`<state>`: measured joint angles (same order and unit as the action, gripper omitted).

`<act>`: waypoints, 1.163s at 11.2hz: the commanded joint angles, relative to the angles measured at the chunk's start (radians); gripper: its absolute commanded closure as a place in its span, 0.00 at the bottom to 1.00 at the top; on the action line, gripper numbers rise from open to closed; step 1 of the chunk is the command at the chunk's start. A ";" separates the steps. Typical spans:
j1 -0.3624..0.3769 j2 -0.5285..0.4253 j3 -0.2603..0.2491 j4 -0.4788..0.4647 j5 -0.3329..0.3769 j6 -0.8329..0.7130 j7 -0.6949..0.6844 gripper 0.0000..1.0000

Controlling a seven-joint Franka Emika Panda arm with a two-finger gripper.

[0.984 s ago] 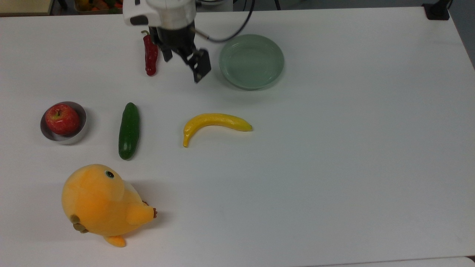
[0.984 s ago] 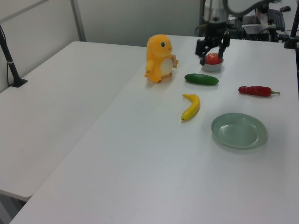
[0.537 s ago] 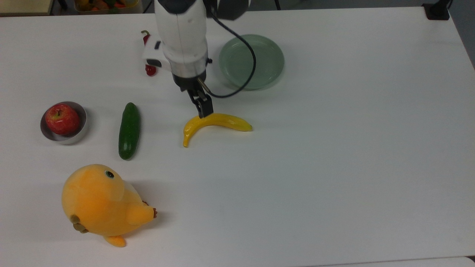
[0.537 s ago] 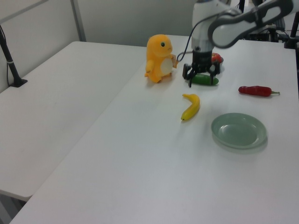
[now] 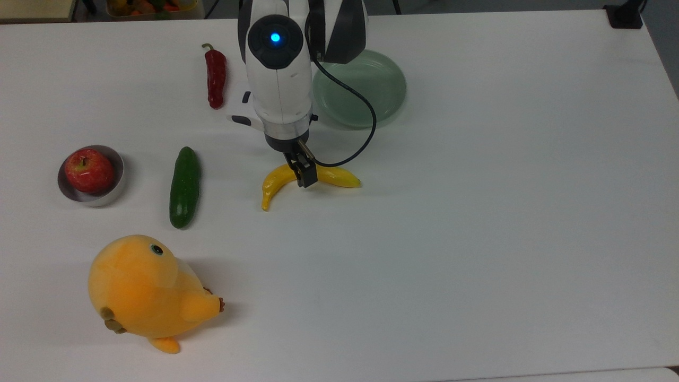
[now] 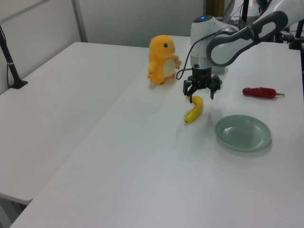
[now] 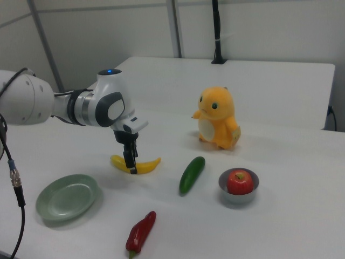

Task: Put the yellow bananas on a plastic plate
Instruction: 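Close the gripper on the middle of the yellow banana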

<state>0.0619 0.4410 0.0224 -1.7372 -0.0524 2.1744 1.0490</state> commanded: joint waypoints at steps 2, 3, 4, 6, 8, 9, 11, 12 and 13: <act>0.019 0.016 -0.010 -0.021 -0.018 0.065 0.017 0.20; 0.019 0.016 -0.010 -0.021 -0.021 0.065 0.016 0.32; 0.019 0.016 -0.010 -0.021 -0.021 0.065 0.013 0.42; 0.019 0.016 -0.010 -0.021 -0.030 0.065 0.011 0.58; 0.018 0.016 -0.010 -0.021 -0.032 0.065 0.011 0.74; 0.018 0.016 -0.010 -0.019 -0.032 0.065 0.009 0.83; 0.016 0.016 -0.010 -0.019 -0.032 0.064 0.002 0.91; 0.013 0.015 -0.010 -0.016 -0.032 0.059 -0.015 0.94; 0.010 0.006 -0.010 -0.016 -0.032 0.052 -0.036 0.96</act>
<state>0.0683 0.4656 0.0221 -1.7393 -0.0663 2.2129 1.0463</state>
